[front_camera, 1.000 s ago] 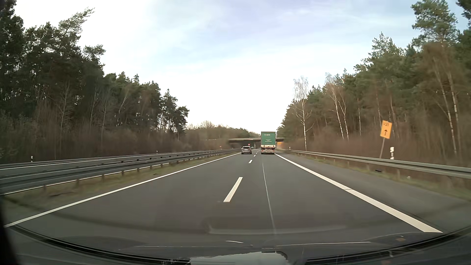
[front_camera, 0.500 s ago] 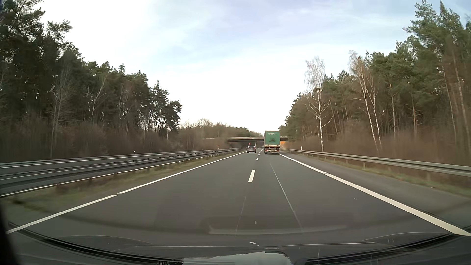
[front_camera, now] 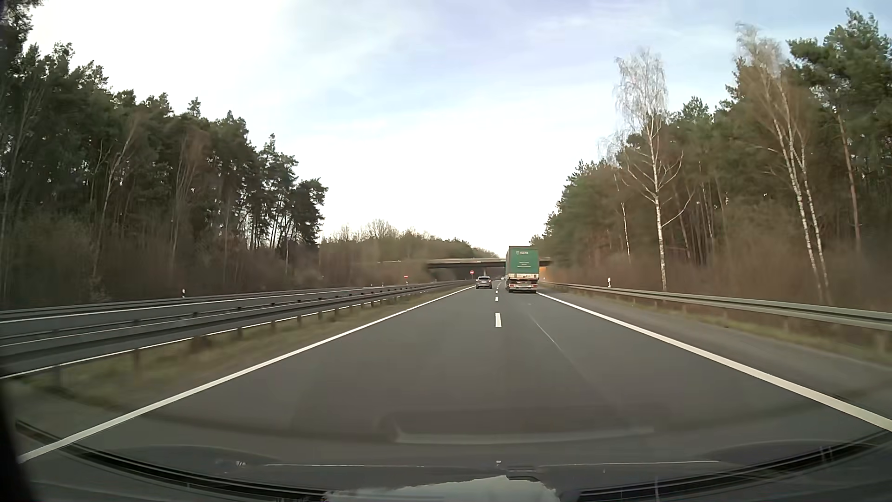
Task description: Follow the waypoints while adhering to traffic rules and regulations
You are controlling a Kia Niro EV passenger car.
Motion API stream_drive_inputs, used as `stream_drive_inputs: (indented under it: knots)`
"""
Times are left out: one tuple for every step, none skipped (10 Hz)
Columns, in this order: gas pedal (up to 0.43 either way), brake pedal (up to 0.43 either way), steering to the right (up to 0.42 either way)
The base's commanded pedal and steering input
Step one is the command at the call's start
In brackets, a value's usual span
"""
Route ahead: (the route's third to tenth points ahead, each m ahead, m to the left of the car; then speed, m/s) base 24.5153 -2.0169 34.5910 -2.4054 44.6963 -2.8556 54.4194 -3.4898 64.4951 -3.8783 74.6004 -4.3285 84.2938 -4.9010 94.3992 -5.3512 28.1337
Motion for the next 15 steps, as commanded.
stream_drive_inputs:
  knots:
    - [0.319, 0.0, 0.001]
    - [0.319, 0.0, 0.001]
    - [0.319, 0.0, 0.003]
    - [0.319, 0.0, 0.003]
    - [0.319, 0.0, 0.003]
    - [0.319, 0.0, 0.003]
    - [0.319, 0.0, 0.003]
    - [0.319, 0.0, 0.003]
    - [0.319, 0.0, 0.003]
    - [0.319, 0.0, 0.003]
    - [0.319, 0.0, 0.003]
    - [0.319, 0.0, 0.003]
    - [0.319, 0.0, 0.003]
    - [0.319, 0.0, 0.003]
    - [0.319, 0.0, 0.003]
